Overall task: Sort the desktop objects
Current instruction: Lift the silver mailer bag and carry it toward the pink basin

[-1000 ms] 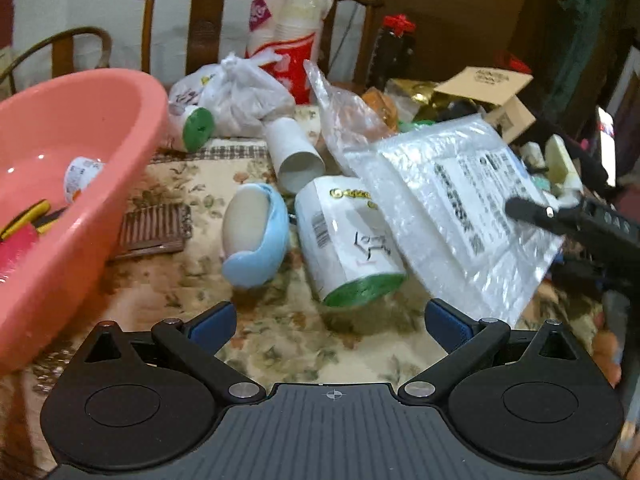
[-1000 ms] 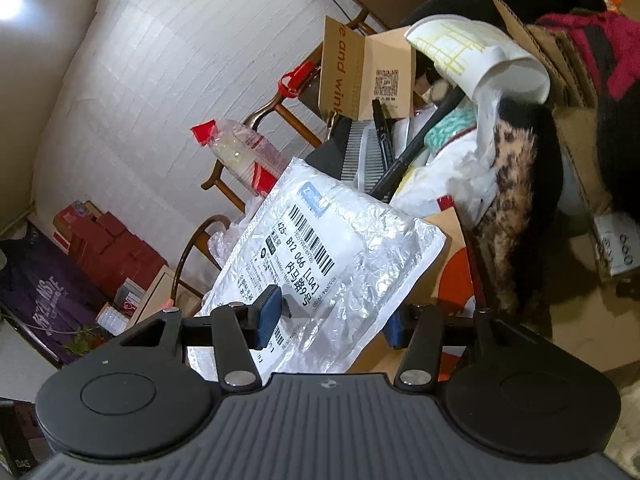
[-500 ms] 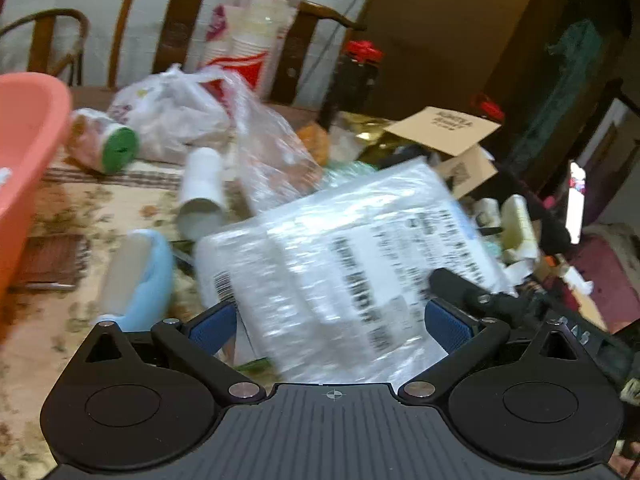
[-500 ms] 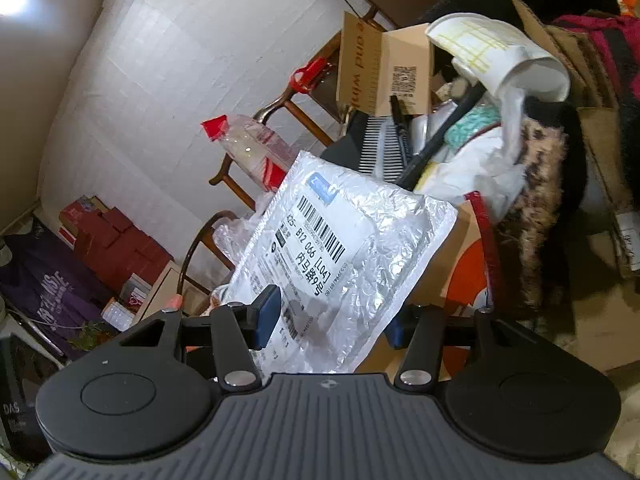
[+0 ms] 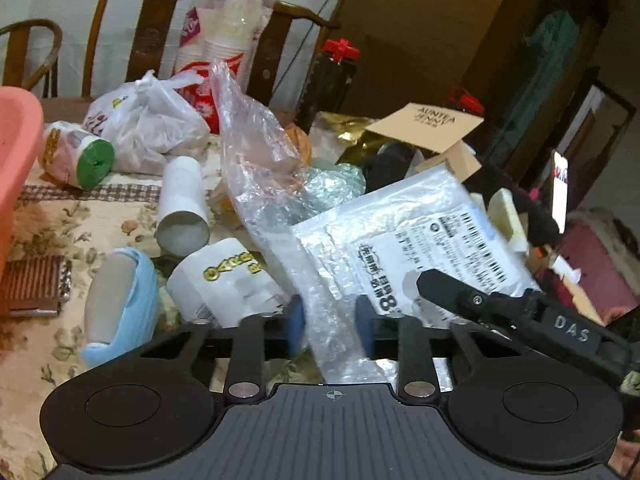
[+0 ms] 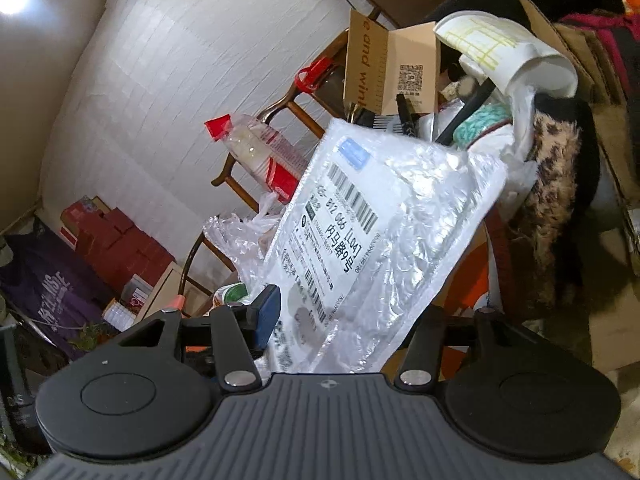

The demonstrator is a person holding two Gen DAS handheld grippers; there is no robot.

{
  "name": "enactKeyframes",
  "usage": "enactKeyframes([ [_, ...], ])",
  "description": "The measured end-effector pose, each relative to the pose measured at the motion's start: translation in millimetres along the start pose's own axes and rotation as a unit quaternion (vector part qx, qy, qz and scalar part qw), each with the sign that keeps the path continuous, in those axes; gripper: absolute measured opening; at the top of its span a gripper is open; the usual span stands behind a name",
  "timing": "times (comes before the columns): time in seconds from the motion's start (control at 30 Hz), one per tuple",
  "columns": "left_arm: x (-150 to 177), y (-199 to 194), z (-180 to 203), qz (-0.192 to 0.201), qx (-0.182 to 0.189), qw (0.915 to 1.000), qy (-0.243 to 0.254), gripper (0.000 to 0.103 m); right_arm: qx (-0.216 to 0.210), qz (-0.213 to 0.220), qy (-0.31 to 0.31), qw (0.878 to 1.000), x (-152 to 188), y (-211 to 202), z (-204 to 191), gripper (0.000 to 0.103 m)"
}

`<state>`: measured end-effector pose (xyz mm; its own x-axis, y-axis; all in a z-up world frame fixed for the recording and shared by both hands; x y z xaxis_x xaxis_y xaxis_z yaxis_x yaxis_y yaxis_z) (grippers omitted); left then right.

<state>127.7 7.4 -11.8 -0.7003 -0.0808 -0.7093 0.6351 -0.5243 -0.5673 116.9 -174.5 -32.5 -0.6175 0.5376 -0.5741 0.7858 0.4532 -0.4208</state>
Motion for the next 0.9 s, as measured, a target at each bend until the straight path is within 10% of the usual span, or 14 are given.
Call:
enactKeyframes([
  [0.1,3,9,1,-0.014,0.007,0.9999,0.000,0.000,-0.003,-0.002,0.001,1.000,1,3,-2,0.059],
  [0.3,7,11,12,0.007,-0.002,0.9993,0.036,0.000,-0.001,0.004,-0.010,1.000,-1,-1,-3,0.055],
  [0.4,5,1,20,0.035,-0.031,0.9959,0.077,0.000,0.014,0.009,-0.040,0.999,-1,-2,-8,0.015],
  [0.9,-25,-86,28,0.124,-0.029,0.9877,0.090,0.000,-0.006,0.068,-0.118,0.991,-2,-37,-82,0.008],
])
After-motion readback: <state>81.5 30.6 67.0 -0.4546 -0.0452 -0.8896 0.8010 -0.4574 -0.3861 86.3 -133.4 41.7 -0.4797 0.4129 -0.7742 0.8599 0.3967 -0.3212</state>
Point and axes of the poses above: each gripper's, at about its wrist camera, not at the fingertips, and y roughly the way its jaws point, z to its right, x to its underside, the point moved 6 cm from there along y, roughly the way its jaws point, and after that the axes turned 8 degrees about x, right-handed, at the moved point
